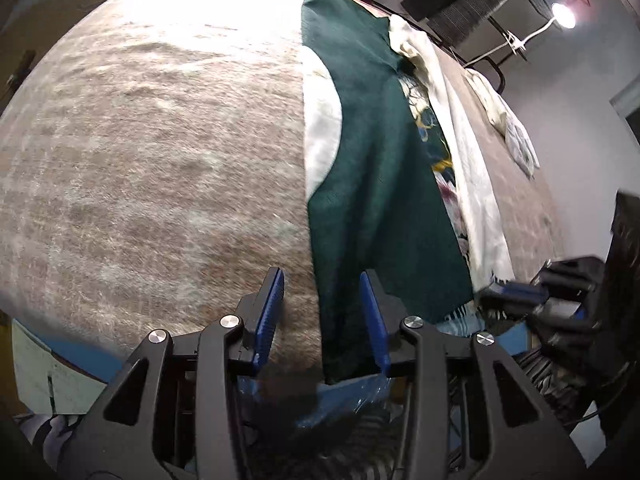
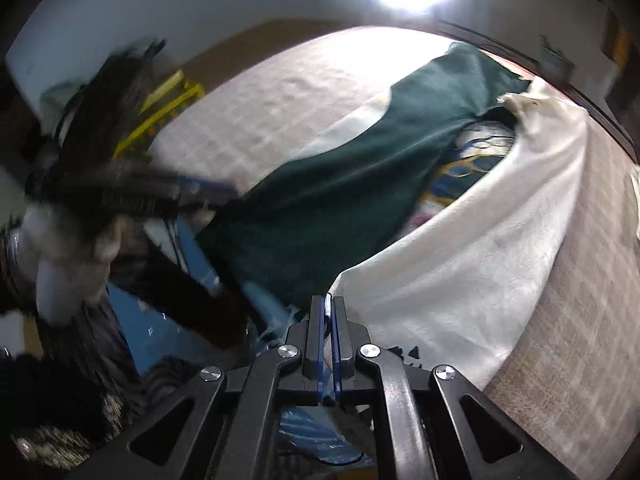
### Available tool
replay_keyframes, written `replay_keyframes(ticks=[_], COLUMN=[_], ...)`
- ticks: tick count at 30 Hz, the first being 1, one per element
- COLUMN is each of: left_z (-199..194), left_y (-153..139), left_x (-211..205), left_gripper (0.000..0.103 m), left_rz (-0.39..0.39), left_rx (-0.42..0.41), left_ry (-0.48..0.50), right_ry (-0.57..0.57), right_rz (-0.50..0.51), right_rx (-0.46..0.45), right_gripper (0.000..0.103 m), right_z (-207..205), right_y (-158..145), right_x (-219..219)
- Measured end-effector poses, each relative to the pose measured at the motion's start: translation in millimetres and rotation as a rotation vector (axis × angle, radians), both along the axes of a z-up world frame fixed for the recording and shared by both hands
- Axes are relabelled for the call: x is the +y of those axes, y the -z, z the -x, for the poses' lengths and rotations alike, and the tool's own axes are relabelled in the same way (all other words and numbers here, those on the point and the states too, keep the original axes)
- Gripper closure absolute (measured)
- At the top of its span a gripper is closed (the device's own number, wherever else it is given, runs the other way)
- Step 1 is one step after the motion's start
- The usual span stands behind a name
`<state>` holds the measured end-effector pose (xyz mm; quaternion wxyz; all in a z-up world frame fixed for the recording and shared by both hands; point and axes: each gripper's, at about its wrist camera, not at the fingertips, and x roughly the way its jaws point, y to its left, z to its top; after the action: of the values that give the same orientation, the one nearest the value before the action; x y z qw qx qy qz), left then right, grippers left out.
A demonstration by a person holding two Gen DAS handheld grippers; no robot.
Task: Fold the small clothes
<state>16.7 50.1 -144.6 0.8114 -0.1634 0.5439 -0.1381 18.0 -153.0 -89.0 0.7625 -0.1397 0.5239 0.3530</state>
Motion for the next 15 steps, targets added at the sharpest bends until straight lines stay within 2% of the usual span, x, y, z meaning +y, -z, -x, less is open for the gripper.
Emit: replay_keyframes(ticks=[1, 2, 3, 5, 7, 9, 12, 15], left_z=[0, 0, 0, 1, -3, -12, -39, -71], left_y=[0, -1, -1, -4, -10, -19, -44, -66], left_x=[0, -1, -2, -4, -5, -4, -12, -26], left_gripper=[0.064, 0.064, 0.064, 0.064, 0.064, 0.064, 0.064, 0.064], left_rz=[0.003, 0.004, 0.001, -0.025, -0.041, -0.032, -0.035, -0.045], left_rx=[0.001, 0.001, 0.001, -0.012, -0.027, -0.041, -0.096, -0.145], left_ry=[-0.002, 0.002, 0.008, 0.014, 0.015, 0.016, 0.045, 0.087], right_ry=[-0.011, -0.015, -0.007, 0.032, 0.099, 0.183, 0.330, 0.413], right_rz=[0.023, 0.029, 0.022, -0.040, -0.122, -0.157, -0.082, -0.055], right_rx=[0.000, 0.007, 0.024, 0.063, 0.054, 0.051, 0.033, 0.099], right_gripper=[0.102, 0.097, 0.095, 0.069, 0.068, 0.068, 0.060, 0.057], right_z=[2, 2, 1, -2, -3, -6, -11, -17], right_y=[5, 8, 10, 3, -13, -22, -22, -5], right_x=[3, 3, 2, -7, -27, -48, -78, -97])
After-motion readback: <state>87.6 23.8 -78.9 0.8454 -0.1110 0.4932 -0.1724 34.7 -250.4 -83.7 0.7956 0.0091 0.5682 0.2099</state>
